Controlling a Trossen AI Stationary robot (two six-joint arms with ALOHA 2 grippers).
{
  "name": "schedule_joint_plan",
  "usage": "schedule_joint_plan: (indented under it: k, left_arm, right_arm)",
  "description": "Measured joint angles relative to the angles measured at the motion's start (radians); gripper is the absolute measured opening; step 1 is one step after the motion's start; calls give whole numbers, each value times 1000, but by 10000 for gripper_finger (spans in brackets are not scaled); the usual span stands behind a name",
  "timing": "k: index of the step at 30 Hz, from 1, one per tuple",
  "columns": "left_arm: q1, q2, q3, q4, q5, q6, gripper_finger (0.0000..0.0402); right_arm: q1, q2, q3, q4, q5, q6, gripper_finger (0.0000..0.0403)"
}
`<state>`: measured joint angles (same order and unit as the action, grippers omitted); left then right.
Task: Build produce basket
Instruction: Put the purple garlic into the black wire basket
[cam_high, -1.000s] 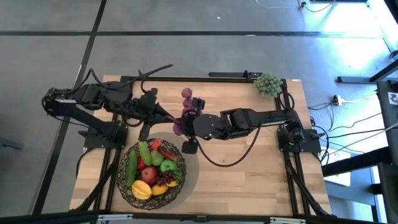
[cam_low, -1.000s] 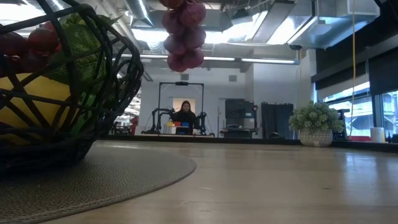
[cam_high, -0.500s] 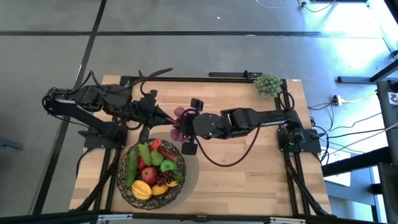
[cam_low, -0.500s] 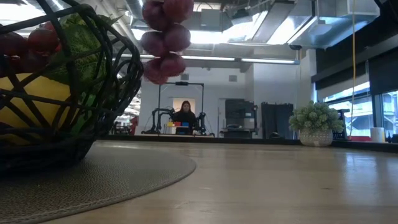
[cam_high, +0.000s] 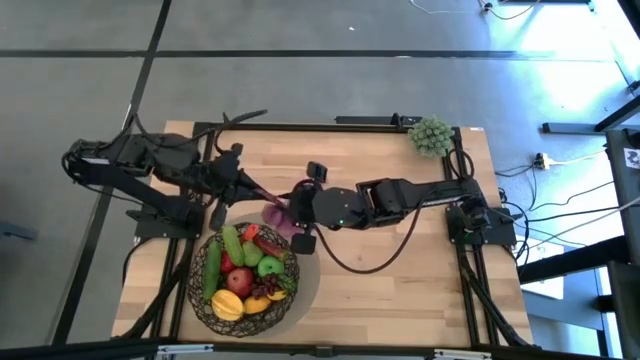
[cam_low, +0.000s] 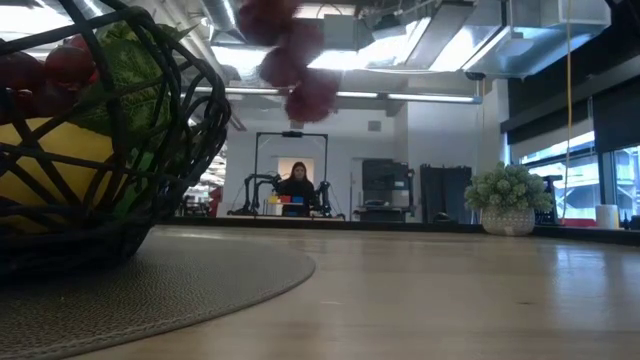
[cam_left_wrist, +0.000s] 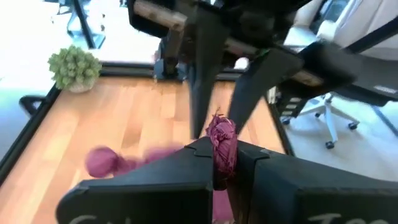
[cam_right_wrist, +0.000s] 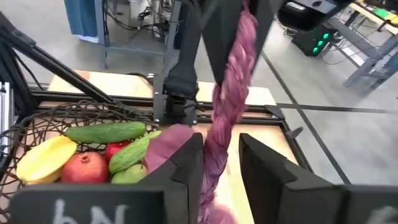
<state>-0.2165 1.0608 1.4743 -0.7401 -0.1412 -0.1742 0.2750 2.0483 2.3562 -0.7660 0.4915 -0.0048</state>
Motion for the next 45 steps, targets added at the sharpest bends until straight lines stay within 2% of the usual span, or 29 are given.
schedule_joint_plan:
  k: [7,18,24,30,37,45]
  left_arm:
    - [-48,-21,0,-27,3,1,0]
    - [-169,-44,0,-40,45,1,0]
    - [-238,-49,0,-39,111,-2,0]
    - [-313,-49,0,-38,166,-13,0]
    - [-394,-49,0,-34,169,-75,0]
    - [-487,-41,0,-38,266,-139,0]
  right_arm:
    - [1,0,0,9,8,-6,101]
    - [4,0,0,46,22,-112,101]
    - [4,0,0,44,76,-113,101]
    - [4,0,0,44,76,-113,101]
    - [4,0,0,44,87,-106,101]
    - [4,0,0,44,102,-106,101]
